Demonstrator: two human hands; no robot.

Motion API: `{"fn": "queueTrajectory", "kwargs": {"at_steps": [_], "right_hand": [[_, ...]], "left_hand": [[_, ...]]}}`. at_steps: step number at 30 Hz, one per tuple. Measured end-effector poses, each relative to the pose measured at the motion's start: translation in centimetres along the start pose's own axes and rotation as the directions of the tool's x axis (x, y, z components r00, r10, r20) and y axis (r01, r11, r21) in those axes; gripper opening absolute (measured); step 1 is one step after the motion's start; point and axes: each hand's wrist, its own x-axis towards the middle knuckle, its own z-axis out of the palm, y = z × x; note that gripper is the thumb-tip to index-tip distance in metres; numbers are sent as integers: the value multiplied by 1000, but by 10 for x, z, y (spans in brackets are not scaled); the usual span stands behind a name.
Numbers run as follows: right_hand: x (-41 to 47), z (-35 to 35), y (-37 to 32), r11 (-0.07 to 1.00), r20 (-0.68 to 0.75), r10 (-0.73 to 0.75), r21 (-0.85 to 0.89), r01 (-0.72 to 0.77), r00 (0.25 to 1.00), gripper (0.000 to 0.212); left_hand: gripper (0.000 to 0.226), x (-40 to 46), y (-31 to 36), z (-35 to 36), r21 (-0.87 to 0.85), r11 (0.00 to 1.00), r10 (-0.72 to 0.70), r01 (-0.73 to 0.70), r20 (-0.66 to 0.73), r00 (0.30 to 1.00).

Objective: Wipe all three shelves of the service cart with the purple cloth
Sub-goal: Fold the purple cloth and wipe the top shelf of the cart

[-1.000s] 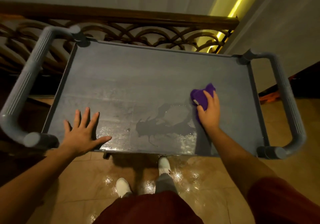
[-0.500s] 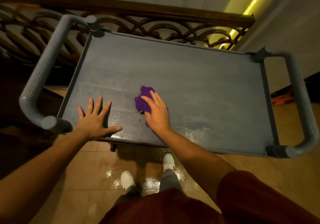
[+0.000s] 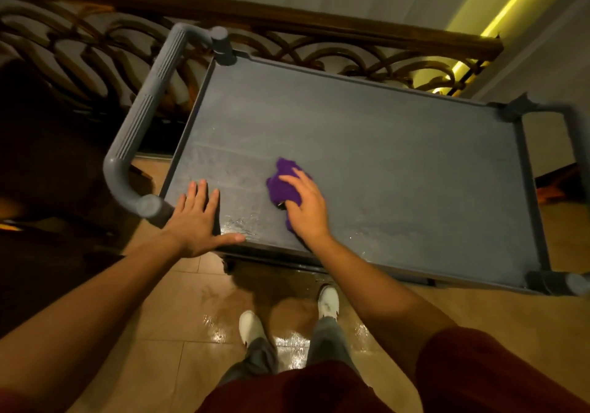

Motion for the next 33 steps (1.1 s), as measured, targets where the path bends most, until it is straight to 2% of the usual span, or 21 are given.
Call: {"fn": "queueTrajectory", "kwargs": {"at_steps": [3,5,6,8,9,10,12,14,17,19,22,25,27,29,31,33], "right_hand": [[-24,-5,0,974,246,-149,-131,185,958,53],[-21,-22,0,937,324,-195,-218,273,926,57],[-15,-28,-3,927,312,-195,-251,278,930,59],[-8,-30,-14,916,250,-178,-310,253,952,63],[-5,-25,-22,900,233,-182,-350,258,955,63],[-5,-18,-25,875,227,-200,-396,278,953,63],[-16,5,-34,812,285,-216,-478,334,934,60],[-21,7,-21,761,334,-206,-536,365,920,58],[-25,-27,7,754,314,-204,-554,353,927,58],[-36,-69,33,757,289,-134,-588,286,948,58],[-60,-146,90,727,161,-15,-676,122,987,57],[-82,-193,118,683,69,144,-729,-48,987,52],[-79,-190,112,725,-15,170,-676,-135,985,46],[-64,-165,88,835,-57,98,-538,-114,993,46],[-47,-115,52,877,1,20,-480,-17,1000,53],[-43,-68,24,851,101,-9,-521,60,995,62]], "left_hand": [[135,-1,0,-1,5,1000,-22,22,29,999],[130,1,3,-6,-49,998,-46,48,48,998],[118,3,5,-10,-124,990,-57,59,22,998],[75,10,12,-13,-319,946,-114,67,-130,985],[60,15,19,-15,-382,920,-168,89,-180,969],[55,21,33,-13,-403,906,-221,130,-190,957],[56,22,48,-1,-339,912,-300,229,-175,938],[58,24,61,17,-213,940,-313,268,-219,924],[58,22,62,20,-158,944,-322,289,-262,910],[59,22,64,18,-156,943,-325,293,-250,912],[61,18,72,12,-153,943,-326,296,-241,914],[61,15,74,12,-149,942,-330,302,-238,913],[62,16,83,9,-157,941,-329,298,-235,915],[60,23,100,5,-193,943,-316,271,-266,911],[55,30,117,3,-280,920,-349,273,-274,896],[55,33,129,9,-286,911,-372,298,-253,893]]}}
